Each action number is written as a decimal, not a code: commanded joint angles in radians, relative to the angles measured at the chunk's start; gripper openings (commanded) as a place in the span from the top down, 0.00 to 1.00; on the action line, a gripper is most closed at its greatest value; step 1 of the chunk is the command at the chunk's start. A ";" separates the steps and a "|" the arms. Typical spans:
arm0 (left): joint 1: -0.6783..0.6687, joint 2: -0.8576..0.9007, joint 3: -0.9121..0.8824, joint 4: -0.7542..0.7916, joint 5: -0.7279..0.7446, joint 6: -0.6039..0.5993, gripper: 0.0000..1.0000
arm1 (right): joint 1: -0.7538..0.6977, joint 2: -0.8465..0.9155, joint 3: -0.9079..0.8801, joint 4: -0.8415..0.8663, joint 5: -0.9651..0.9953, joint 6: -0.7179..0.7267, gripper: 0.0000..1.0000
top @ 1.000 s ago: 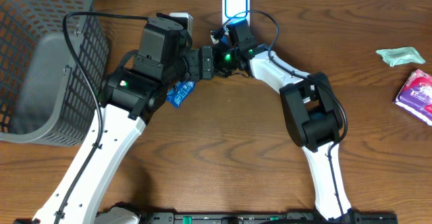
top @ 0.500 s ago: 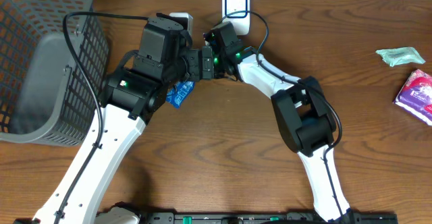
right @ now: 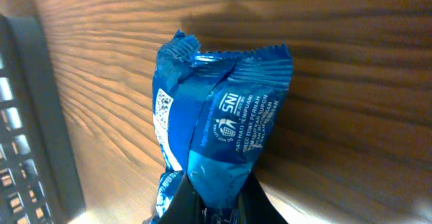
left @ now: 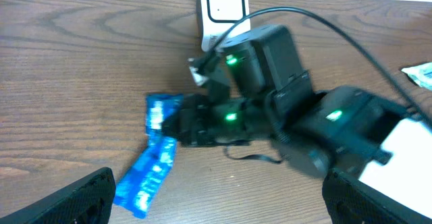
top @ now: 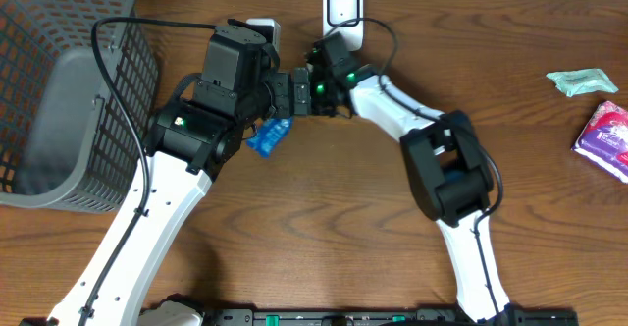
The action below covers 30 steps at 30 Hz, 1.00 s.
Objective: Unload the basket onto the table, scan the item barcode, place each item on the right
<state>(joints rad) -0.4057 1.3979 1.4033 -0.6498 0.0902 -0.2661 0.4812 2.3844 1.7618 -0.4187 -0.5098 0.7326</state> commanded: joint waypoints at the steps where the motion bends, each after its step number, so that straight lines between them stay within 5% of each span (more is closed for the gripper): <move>1: 0.003 0.003 0.019 -0.002 -0.013 -0.005 0.02 | -0.083 0.016 -0.043 -0.098 0.117 -0.109 0.99; 9: 0.003 0.003 0.019 -0.002 -0.013 -0.005 0.02 | -0.181 -0.159 -0.043 -0.301 0.169 -0.426 0.99; 14: 0.003 0.003 0.019 -0.002 -0.013 -0.005 0.02 | -0.199 -0.298 -0.043 -0.414 0.395 -0.522 0.99; 30: 0.003 0.003 0.019 -0.002 -0.013 -0.005 0.02 | -0.161 -0.411 -0.043 -0.644 1.159 -0.488 0.99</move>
<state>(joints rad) -0.4057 1.3979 1.4033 -0.6498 0.0902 -0.2661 0.3073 1.9736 1.7134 -1.0546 0.3950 0.2230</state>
